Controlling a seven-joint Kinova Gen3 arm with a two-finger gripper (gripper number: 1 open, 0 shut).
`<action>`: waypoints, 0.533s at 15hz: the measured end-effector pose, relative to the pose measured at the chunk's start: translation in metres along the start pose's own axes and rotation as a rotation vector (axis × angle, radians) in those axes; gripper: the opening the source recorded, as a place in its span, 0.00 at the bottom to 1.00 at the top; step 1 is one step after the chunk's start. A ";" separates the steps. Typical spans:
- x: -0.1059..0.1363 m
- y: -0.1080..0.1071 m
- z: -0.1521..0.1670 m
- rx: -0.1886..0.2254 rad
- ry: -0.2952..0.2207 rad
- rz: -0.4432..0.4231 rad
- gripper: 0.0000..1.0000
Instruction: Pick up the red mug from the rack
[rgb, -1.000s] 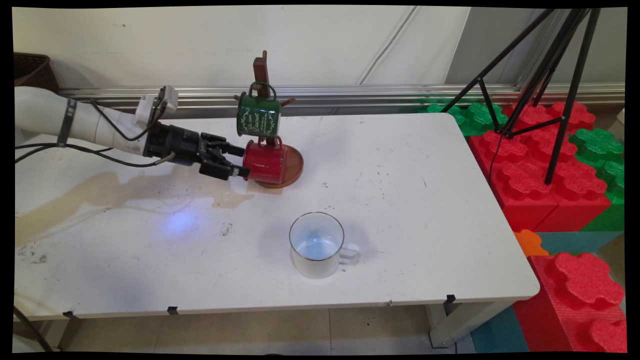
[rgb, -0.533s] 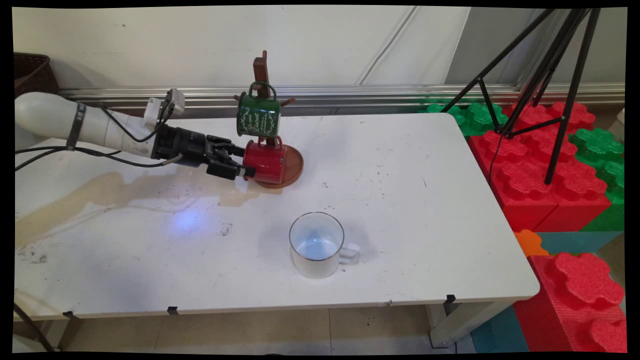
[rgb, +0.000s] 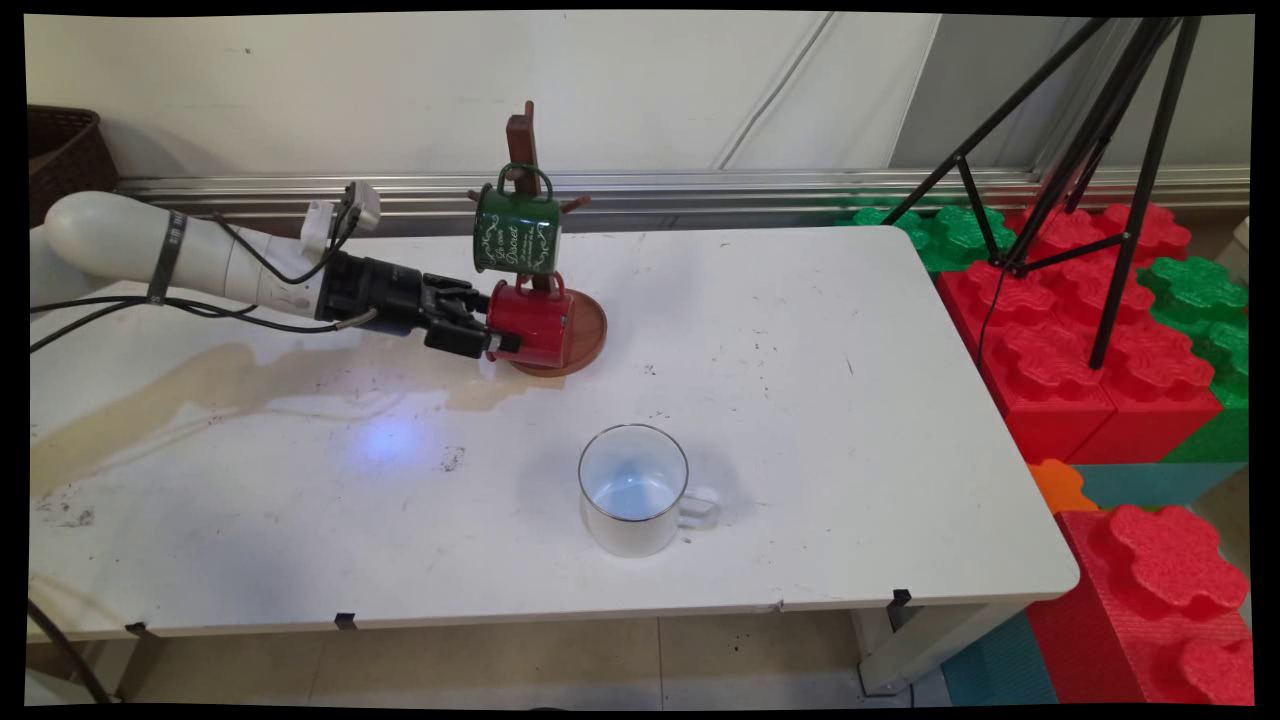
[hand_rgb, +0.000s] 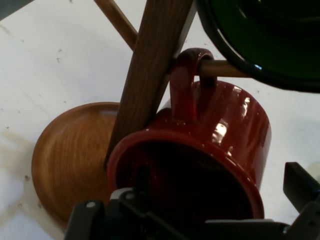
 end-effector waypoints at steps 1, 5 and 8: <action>0.000 0.000 0.001 -0.002 0.002 -0.004 1.00; -0.002 -0.001 0.003 -0.013 0.004 -0.015 1.00; -0.003 0.000 0.004 -0.020 0.005 -0.021 1.00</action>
